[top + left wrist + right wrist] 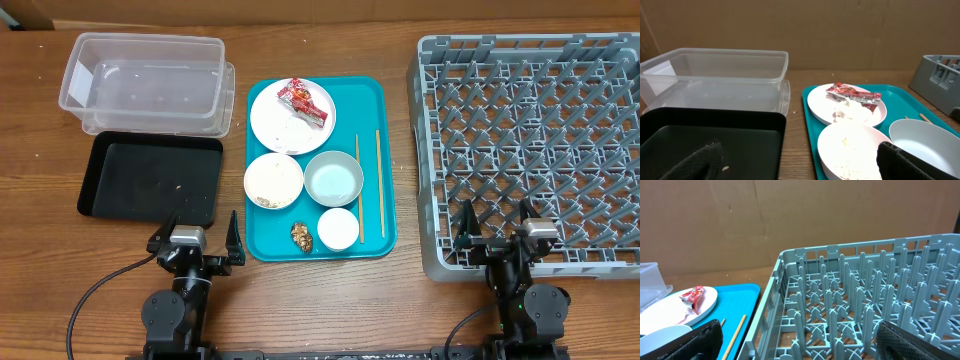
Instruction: Sort waste into correct bins and load items into the dishwasher
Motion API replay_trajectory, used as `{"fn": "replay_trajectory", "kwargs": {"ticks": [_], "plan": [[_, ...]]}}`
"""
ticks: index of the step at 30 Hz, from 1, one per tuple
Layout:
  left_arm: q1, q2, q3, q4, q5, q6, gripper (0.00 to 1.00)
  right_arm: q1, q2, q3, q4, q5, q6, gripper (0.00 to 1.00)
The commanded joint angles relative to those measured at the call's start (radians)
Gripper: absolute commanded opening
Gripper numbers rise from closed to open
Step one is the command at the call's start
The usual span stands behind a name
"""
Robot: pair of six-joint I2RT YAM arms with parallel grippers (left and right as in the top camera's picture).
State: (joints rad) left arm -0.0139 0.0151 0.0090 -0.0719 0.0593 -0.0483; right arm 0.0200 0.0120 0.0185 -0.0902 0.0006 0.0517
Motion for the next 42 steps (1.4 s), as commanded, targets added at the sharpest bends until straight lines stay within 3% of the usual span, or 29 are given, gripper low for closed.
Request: {"fn": "replay_trajectory", "kwargs": {"ticks": [1, 39, 42], "plan": [[-0.007, -0.010, -0.004, -0.002, -0.011, 0.016, 1.00, -0.002, -0.009, -0.010, 0.006, 0.006, -0.002, 1.00], [-0.007, -0.010, -0.004, -0.001, -0.014, 0.014, 1.00, -0.002, -0.009, -0.010, 0.007, 0.006, 0.005, 1.00], [-0.006, -0.010, -0.004, 0.000, -0.014, -0.065, 1.00, -0.002, -0.009, -0.010, 0.006, -0.003, 0.005, 1.00]]}}
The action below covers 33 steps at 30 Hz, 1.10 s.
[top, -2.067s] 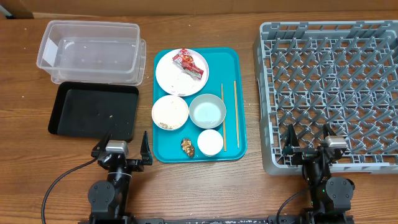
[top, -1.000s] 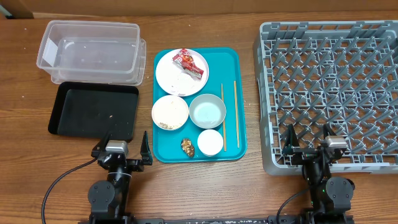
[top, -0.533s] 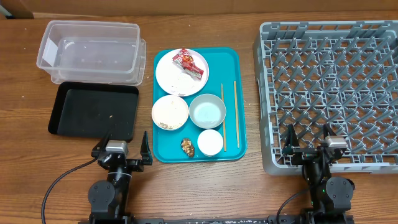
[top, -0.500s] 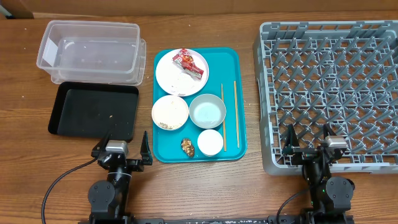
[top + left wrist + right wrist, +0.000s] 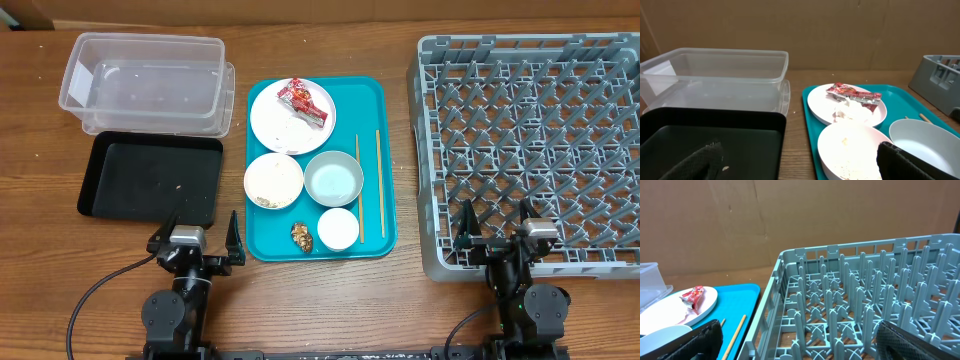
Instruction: Sort waste into correct bins and load items into the dishwasher
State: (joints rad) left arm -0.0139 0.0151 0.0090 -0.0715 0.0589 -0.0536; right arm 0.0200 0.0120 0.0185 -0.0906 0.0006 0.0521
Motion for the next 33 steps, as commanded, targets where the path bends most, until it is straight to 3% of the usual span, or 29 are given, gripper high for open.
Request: {"fn": "replay_trajectory", "kwargs": {"ticks": [1, 11, 21, 28, 33], "plan": [[-0.006, -0.010, -0.004, 0.000, -0.014, -0.083, 1.00, -0.002, -0.009, -0.010, 0.007, -0.003, 0.005, 1.00], [-0.006, 0.058, 0.109, -0.022, -0.029, -0.175, 1.00, -0.003, 0.044, 0.082, -0.038, 0.002, 0.043, 1.00], [-0.006, 0.447, 0.473, -0.190, -0.006, -0.155, 1.00, -0.003, 0.381, 0.460, -0.284, 0.005, 0.050, 1.00], [-0.006, 0.806, 0.869, -0.574, 0.092, -0.045, 1.00, -0.003, 0.645, 0.790, -0.570, -0.108, 0.050, 1.00], [-0.006, 0.995, 1.109, -0.881, 0.124, -0.036, 1.00, -0.003, 0.733, 0.892, -0.680, -0.200, 0.050, 1.00]]}}
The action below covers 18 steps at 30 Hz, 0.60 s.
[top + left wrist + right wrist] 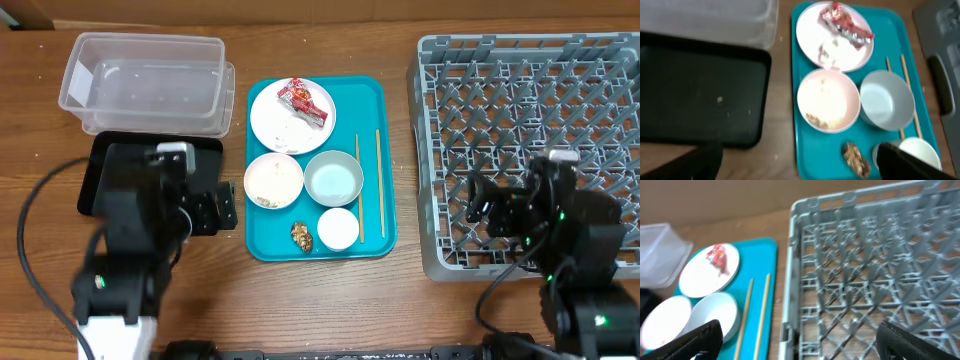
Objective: Sort waste into correct bins and load items into the dishwasher
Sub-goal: 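Reach the left gripper to the pink plate and grasp the tissue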
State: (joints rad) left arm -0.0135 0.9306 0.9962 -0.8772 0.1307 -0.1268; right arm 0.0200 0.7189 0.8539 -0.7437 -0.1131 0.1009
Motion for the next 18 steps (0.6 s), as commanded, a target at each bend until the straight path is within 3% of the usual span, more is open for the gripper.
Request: {"fn": "replay_trajectory", "kwargs": {"ticks": [1, 5, 11, 18], "plan": [[-0.006, 0.102, 0.142, -0.097, 0.060, 0.036, 1.00, -0.003, 0.030, 0.058, -0.030, -0.098, 0.002, 1.00], [-0.006, 0.165, 0.165, -0.114, 0.112, 0.016, 1.00, -0.003, 0.031, 0.058, -0.023, -0.117, 0.001, 1.00], [-0.007, 0.206, 0.166, 0.026, 0.208, -0.016, 1.00, -0.003, 0.031, 0.058, -0.022, -0.113, 0.000, 1.00], [-0.033, 0.335, 0.252, 0.156, 0.198, -0.045, 1.00, -0.003, 0.031, 0.058, -0.021, -0.113, 0.001, 1.00]]}}
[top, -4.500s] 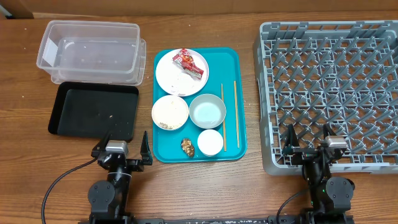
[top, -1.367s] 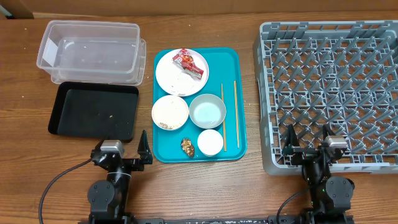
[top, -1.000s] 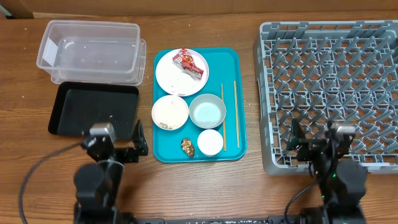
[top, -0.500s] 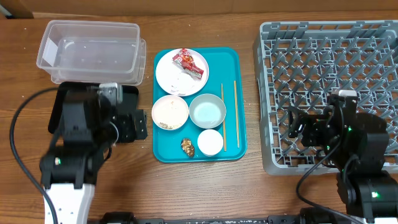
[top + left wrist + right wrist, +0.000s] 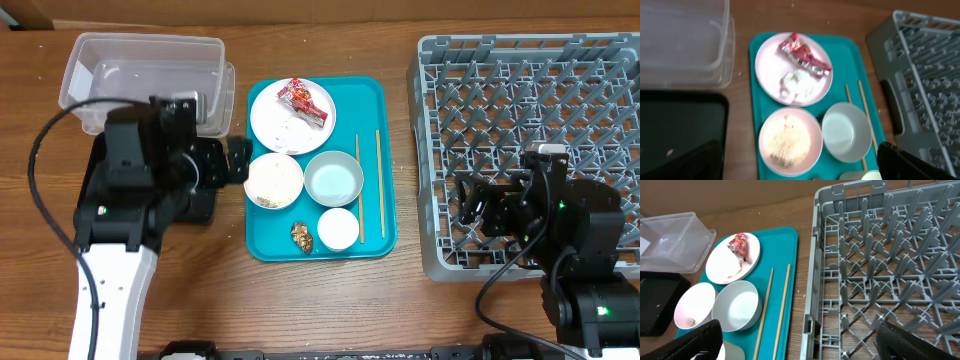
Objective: Sort waste into correct bins and load items into the dishwasher
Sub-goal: 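Reach the left gripper to the pink plate and grasp the tissue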
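Observation:
A teal tray (image 5: 378, 95) holds a white plate (image 5: 280, 125) with a red wrapper (image 5: 305, 101) and a crumpled tissue (image 5: 797, 82). It also holds a pink bowl of crumbs (image 5: 273, 181), a grey bowl (image 5: 333, 178), a small white cup (image 5: 338, 228), a brown food scrap (image 5: 302, 236) and two chopsticks (image 5: 378, 180). My left gripper (image 5: 238, 160) hangs open at the tray's left edge beside the pink bowl (image 5: 790, 142). Open too, my right gripper (image 5: 485, 208) is above the near left part of the grey dish rack (image 5: 530, 110).
A clear plastic bin (image 5: 140, 75) stands at the back left. In front of it lies a black tray (image 5: 205, 205), mostly hidden under my left arm. The rack's left wall (image 5: 812, 280) runs close beside the teal tray.
My left gripper was over the black tray and is now farther back and right, at the teal tray's left edge. The right gripper shifted slightly over the rack. Nothing was picked up.
At the two oldest moments both arms sat low at the table's front edge, grippers open. Then both were raised, the left over the black tray, the right over the rack's near left. Now the left is beside the pink bowl. The tray's items have not moved.

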Motion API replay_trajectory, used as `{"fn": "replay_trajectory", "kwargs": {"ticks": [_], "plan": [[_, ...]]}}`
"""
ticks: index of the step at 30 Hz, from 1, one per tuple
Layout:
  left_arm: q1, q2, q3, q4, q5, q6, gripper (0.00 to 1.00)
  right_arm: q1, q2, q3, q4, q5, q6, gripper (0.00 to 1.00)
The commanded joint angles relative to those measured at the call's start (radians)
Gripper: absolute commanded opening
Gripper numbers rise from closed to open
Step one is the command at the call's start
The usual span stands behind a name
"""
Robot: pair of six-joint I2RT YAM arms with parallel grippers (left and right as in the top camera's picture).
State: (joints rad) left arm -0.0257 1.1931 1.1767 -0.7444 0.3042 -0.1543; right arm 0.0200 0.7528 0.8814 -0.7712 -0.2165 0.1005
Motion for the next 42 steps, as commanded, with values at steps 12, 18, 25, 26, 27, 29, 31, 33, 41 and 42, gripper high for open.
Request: {"fn": "replay_trajectory", "kwargs": {"ticks": [12, 18, 25, 26, 27, 29, 31, 33, 41, 42], "plan": [[-0.208, 0.439, 0.240, 0.145, -0.158, 0.134, 1.00, -0.003, -0.003, 0.030, 0.005, -0.010, 0.001, 1.00], [-0.249, 0.604, 0.240, 0.204, -0.270, 0.124, 0.97, -0.003, 0.004, 0.030, 0.002, -0.010, 0.002, 1.00], [-0.252, 0.754, 0.240, 0.225, -0.278, 0.124, 0.94, -0.003, 0.020, 0.030, -0.003, -0.010, 0.001, 1.00], [-0.252, 0.770, 0.240, 0.227, -0.278, 0.125, 0.93, -0.003, 0.021, 0.030, -0.004, -0.010, 0.002, 1.00], [-0.252, 0.785, 0.240, 0.230, -0.279, 0.125, 0.93, -0.003, 0.023, 0.030, -0.005, -0.010, 0.002, 1.00], [-0.252, 0.811, 0.240, 0.243, -0.278, 0.125, 0.88, -0.003, 0.023, 0.030, -0.006, -0.010, 0.002, 1.00], [-0.252, 0.830, 0.240, 0.264, -0.278, 0.124, 0.78, -0.003, 0.024, 0.030, -0.006, -0.010, 0.002, 1.00], [-0.252, 0.841, 0.240, 0.281, -0.278, 0.114, 0.65, -0.003, 0.024, 0.030, -0.007, -0.010, 0.002, 1.00], [-0.252, 0.846, 0.240, 0.310, -0.278, 0.094, 0.04, -0.003, 0.024, 0.030, -0.014, -0.010, 0.002, 1.00], [-0.252, 0.846, 0.240, 0.308, -0.279, 0.087, 0.04, -0.003, 0.024, 0.030, -0.014, -0.010, 0.002, 1.00]]}}
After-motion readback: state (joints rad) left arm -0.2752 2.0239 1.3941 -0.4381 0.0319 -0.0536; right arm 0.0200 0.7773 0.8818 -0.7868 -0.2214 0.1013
